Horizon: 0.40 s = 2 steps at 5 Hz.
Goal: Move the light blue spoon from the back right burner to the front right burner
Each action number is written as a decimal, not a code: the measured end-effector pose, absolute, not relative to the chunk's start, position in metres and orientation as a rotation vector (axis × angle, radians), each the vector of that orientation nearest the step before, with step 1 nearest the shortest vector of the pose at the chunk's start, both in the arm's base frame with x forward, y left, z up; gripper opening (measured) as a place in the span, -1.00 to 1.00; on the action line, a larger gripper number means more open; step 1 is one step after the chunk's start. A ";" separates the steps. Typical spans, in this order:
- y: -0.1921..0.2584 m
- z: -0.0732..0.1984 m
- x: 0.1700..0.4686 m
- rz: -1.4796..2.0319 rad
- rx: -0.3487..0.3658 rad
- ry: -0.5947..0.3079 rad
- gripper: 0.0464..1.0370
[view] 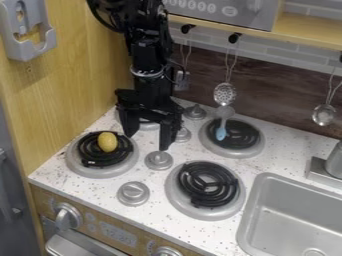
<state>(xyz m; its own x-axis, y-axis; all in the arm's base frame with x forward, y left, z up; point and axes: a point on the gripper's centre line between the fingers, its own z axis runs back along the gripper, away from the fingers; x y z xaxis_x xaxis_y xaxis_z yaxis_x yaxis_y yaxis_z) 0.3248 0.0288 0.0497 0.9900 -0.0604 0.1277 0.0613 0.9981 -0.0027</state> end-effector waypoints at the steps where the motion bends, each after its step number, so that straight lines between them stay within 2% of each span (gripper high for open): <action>1: 0.028 0.040 0.321 -0.058 -0.011 -0.096 0.93; 2: 0.024 0.029 0.338 -0.051 -0.005 -0.087 0.93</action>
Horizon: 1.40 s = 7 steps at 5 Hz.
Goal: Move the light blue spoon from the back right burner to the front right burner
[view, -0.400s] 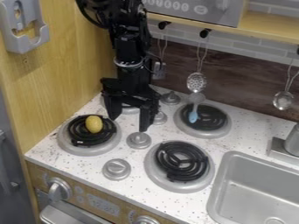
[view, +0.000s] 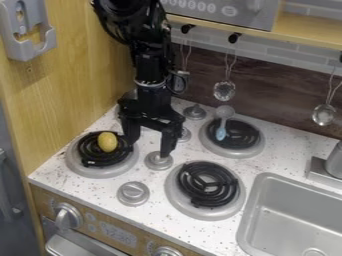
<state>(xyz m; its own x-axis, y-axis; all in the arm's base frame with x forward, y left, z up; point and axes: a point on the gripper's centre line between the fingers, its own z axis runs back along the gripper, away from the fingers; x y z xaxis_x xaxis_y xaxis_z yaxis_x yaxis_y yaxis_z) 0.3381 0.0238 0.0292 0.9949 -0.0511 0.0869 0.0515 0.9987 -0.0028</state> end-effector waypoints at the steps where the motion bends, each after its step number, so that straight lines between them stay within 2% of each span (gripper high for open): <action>1: 0.023 0.017 0.367 -0.029 -0.001 -0.100 0.93; 2: 0.016 0.000 0.395 0.044 -0.006 -0.158 0.93; 3: -0.003 -0.009 0.429 0.166 -0.020 -0.291 0.93; 4: -0.023 -0.014 0.453 0.229 -0.023 -0.382 0.93; 5: -0.030 -0.024 0.479 0.226 -0.057 -0.440 0.93; 7: -0.034 -0.034 0.523 0.171 -0.063 -0.491 0.93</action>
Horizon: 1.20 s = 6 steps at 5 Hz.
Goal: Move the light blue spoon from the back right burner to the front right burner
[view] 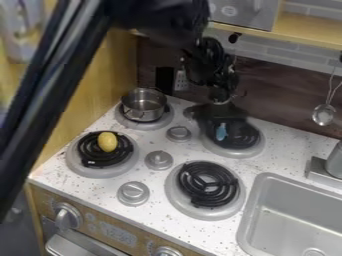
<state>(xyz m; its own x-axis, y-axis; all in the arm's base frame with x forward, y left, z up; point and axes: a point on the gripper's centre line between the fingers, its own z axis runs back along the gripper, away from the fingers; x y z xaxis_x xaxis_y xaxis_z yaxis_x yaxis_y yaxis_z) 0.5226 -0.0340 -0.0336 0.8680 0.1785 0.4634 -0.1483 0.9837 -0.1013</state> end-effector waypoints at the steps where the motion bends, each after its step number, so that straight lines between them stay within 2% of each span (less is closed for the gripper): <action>1: -0.034 -0.044 0.532 0.183 -0.062 -0.473 0.93; 2: -0.035 -0.051 0.533 0.177 -0.063 -0.452 0.86; 4: -0.037 -0.053 0.535 0.175 -0.063 -0.422 -0.15; 5: -0.037 -0.054 0.534 0.147 -0.058 -0.417 -0.43; 6: -0.039 -0.052 0.529 0.118 -0.069 -0.429 -0.44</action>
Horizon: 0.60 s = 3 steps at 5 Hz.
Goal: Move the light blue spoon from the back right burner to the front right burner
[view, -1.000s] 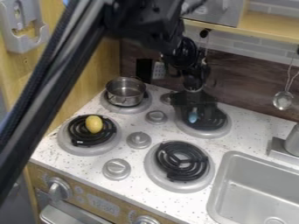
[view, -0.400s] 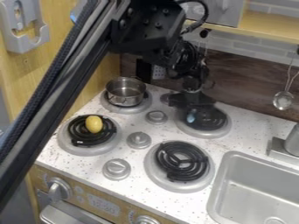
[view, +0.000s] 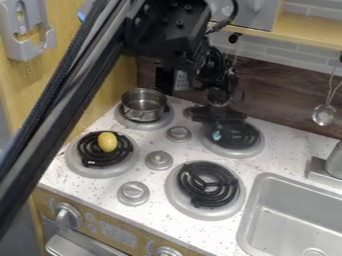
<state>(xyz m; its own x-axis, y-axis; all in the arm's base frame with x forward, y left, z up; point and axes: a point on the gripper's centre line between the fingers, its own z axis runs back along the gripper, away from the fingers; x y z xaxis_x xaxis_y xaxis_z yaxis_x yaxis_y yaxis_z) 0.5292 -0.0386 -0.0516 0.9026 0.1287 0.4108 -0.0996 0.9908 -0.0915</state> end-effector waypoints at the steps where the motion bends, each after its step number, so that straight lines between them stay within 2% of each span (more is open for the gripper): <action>1: -0.042 -0.027 0.515 0.089 -0.091 -0.480 -0.44; 2: -0.047 0.012 0.493 0.052 -0.129 -0.537 -0.44; 3: -0.058 0.019 0.453 0.016 -0.147 -0.499 -0.44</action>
